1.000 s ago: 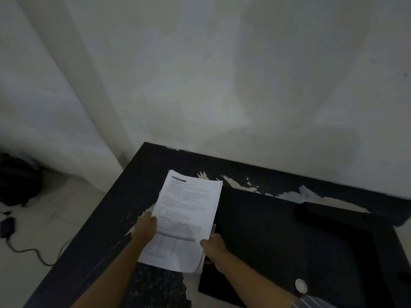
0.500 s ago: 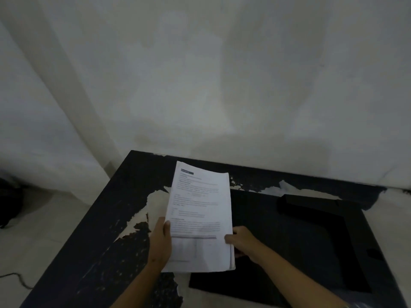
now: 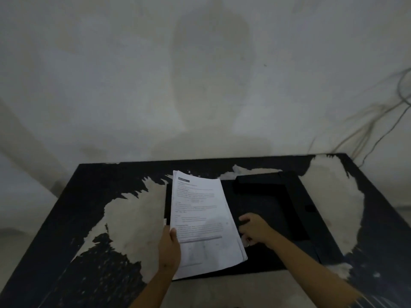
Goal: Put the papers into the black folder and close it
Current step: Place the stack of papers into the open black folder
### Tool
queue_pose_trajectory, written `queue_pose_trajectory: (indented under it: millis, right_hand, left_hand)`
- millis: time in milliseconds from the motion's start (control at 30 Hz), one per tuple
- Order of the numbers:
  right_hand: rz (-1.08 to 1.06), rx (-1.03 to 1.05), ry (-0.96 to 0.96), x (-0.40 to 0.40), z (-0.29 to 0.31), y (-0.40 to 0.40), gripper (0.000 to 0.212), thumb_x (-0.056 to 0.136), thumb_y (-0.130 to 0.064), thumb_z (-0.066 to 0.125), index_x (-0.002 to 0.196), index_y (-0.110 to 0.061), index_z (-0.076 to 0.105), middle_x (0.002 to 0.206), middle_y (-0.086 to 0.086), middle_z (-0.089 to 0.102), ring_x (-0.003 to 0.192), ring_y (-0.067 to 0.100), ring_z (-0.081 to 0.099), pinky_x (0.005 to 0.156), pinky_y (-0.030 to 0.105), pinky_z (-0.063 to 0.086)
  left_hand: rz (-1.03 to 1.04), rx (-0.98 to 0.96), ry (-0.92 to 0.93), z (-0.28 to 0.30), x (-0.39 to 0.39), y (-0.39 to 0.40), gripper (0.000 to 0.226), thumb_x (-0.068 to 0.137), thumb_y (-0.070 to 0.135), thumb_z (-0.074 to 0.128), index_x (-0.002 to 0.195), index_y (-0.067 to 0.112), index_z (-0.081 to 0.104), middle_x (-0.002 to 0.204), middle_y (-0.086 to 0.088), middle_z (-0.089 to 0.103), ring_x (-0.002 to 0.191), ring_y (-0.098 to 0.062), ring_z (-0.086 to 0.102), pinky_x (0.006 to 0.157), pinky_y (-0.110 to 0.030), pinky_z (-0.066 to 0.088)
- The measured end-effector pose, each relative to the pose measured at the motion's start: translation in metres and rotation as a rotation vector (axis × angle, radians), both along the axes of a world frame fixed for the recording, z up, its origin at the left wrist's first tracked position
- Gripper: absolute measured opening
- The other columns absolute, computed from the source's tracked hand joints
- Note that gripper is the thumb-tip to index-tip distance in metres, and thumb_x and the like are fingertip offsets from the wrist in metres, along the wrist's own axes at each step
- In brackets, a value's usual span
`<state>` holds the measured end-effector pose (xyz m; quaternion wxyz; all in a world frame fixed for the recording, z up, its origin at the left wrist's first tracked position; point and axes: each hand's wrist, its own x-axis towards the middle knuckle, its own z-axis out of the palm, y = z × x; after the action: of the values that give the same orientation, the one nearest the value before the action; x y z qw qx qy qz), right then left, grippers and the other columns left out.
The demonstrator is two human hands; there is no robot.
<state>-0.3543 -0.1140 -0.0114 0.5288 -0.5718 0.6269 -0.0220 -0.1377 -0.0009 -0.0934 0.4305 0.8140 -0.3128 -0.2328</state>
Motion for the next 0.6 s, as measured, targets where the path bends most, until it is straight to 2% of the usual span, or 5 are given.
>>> queue_pose_trajectory:
  millis: [100,167,233,367,600]
  right_hand:
    - [-0.01,-0.177,0.062,-0.026,-0.002,-0.005,0.035,0.089,-0.009,0.059,0.123,-0.007,0.056,0.113,0.014,0.065,0.093,0.022,0.062,0.071,0.026,0.051]
    - [-0.02,-0.318,0.137,-0.05,-0.005,-0.009,0.031,0.089,-0.01,0.062,0.12,-0.006,0.06,0.124,0.015,0.061,0.109,0.024,0.06,0.092,0.029,0.047]
    - [-0.045,-0.371,0.265,-0.075,-0.009,-0.013,0.034,0.089,-0.018,0.063,0.122,-0.011,0.058,0.134,0.013,0.051,0.117,0.028,0.054,0.104,0.04,0.043]
    - [-0.075,-0.266,0.507,-0.12,-0.02,-0.022,0.058,0.091,-0.036,0.058,0.142,-0.016,0.037,0.155,0.016,0.021,0.142,0.036,0.023,0.113,0.057,0.028]
    - [-0.007,-0.111,0.513,-0.14,-0.042,-0.019,0.086,0.087,-0.055,0.055,0.152,-0.024,0.008,0.161,0.012,-0.011,0.148,0.035,-0.006,0.114,0.062,0.014]
  left_hand:
    - [-0.013,0.057,-0.074,-0.006,-0.009,-0.001,0.026,0.1,0.012,0.036,0.09,0.0,0.057,0.086,-0.014,0.061,0.082,-0.027,0.059,0.081,-0.042,0.051]
    - [-0.013,0.067,-0.067,-0.003,-0.015,-0.002,0.029,0.101,0.012,0.035,0.075,0.013,0.049,0.071,0.002,0.052,0.071,-0.02,0.053,0.072,-0.034,0.045]
    - [-0.034,0.101,0.002,-0.001,-0.02,-0.004,0.035,0.101,0.015,0.031,0.069,0.026,0.037,0.067,0.011,0.043,0.069,-0.016,0.05,0.071,-0.031,0.041]
    - [-0.08,0.126,0.106,-0.001,-0.032,-0.011,0.028,0.102,0.019,0.028,0.078,0.016,0.042,0.071,0.004,0.048,0.073,-0.02,0.053,0.07,-0.032,0.045]
    - [-0.105,0.124,0.134,0.004,-0.048,-0.033,0.026,0.102,0.017,0.027,0.083,0.011,0.043,0.076,-0.004,0.053,0.074,-0.021,0.053,0.065,-0.028,0.042]
